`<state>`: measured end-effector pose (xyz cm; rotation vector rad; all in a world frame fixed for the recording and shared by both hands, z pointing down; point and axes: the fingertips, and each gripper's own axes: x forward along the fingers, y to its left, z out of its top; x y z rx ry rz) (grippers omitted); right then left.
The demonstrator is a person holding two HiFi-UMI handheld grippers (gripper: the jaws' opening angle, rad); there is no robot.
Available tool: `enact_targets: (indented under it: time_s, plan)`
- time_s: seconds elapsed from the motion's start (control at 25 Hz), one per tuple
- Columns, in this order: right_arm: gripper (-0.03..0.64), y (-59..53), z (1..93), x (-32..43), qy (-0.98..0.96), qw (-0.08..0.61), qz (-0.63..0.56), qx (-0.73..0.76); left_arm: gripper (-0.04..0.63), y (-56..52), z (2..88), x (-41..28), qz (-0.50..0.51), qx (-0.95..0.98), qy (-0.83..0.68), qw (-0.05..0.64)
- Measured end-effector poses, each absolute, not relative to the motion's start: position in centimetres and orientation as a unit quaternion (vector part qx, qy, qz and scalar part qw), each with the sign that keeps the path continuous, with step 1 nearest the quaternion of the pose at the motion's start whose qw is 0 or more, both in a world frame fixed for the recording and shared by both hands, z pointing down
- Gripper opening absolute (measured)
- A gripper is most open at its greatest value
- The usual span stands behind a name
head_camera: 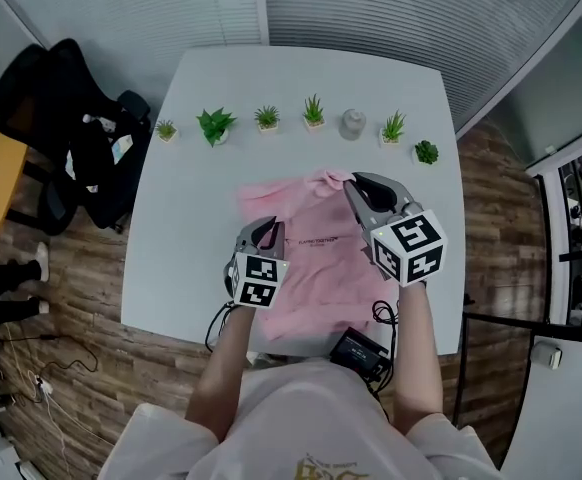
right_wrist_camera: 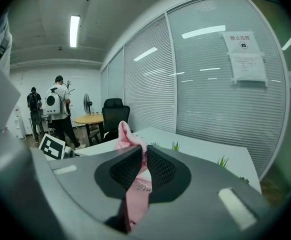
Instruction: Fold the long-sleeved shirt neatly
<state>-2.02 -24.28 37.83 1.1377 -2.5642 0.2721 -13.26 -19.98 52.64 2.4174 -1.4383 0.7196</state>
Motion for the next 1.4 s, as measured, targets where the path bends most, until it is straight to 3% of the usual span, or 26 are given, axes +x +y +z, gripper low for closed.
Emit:
enact_targets:
  time_s: [1.4]
  plan:
    - [0.041,-26.2,48.5,6.5,-0.905,0.211,0.123,0.349,0.012,-21.3,58.4,-8.0,0.310,0.817,-0.470,0.126]
